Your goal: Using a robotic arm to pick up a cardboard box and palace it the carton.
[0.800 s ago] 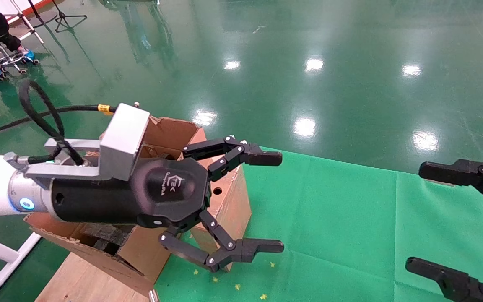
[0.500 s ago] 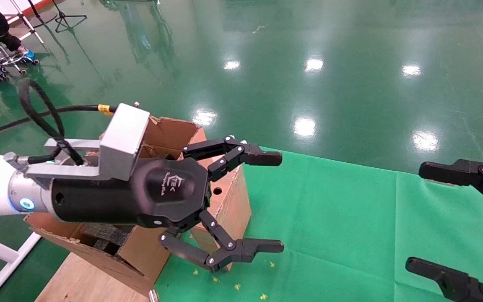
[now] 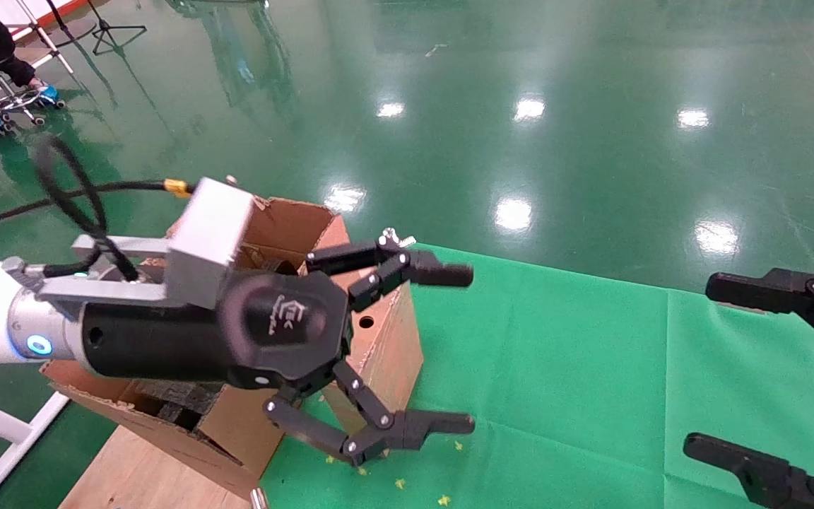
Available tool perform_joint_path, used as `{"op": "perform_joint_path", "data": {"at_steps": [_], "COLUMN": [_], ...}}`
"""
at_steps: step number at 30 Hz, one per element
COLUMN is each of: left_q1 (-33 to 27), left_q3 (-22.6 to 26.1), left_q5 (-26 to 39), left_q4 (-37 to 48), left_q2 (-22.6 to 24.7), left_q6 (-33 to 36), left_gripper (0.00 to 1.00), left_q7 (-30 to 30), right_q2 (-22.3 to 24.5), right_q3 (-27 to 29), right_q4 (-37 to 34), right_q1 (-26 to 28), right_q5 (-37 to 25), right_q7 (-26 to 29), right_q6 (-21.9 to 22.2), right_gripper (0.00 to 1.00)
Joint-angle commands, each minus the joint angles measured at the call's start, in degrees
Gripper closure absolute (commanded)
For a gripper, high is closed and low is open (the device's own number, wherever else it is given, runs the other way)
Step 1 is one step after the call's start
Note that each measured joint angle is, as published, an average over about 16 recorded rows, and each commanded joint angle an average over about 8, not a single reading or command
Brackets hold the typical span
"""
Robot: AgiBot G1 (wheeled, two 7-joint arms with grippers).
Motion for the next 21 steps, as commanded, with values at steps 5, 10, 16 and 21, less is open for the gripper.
{"op": "perform_joint_path", "data": {"at_steps": [5,10,16,21], "left_q1": [-4.82,-7.76,-9.26,-11.75], "left_q3": [4.08,6.38,7.43,8.82], "left_q5": [10.60,15.23,18.85,25.85], "left_q4": [-0.47,0.02,-0.38,-1.99], "left_q2": [-0.41,0.14,-0.23,-0.13], "left_q6": [-0.44,-0.02,-0.97,-4.04], "left_gripper": [0.00,0.00,0.00,0.00], "left_q7": [-3.49,-5.53,-7.03,-12.54], "right_q2": [0.00,0.01,0.01,0.01], "right_q3": [0.00,0.00,0.00,-0.01], "right_q4": [0.00,-0.01,-0.02,-0.03], "right_q1": [0.00,-0.01,-0.01,-0.01], "right_q5": [0.00,0.00,0.00,0.00], "right_q7": [0.00,0.00,-0.01,-0.01], "right_q6": [0.00,0.02,0.03,0.03], "right_gripper": [1.00,1.00,1.00,1.00]}}
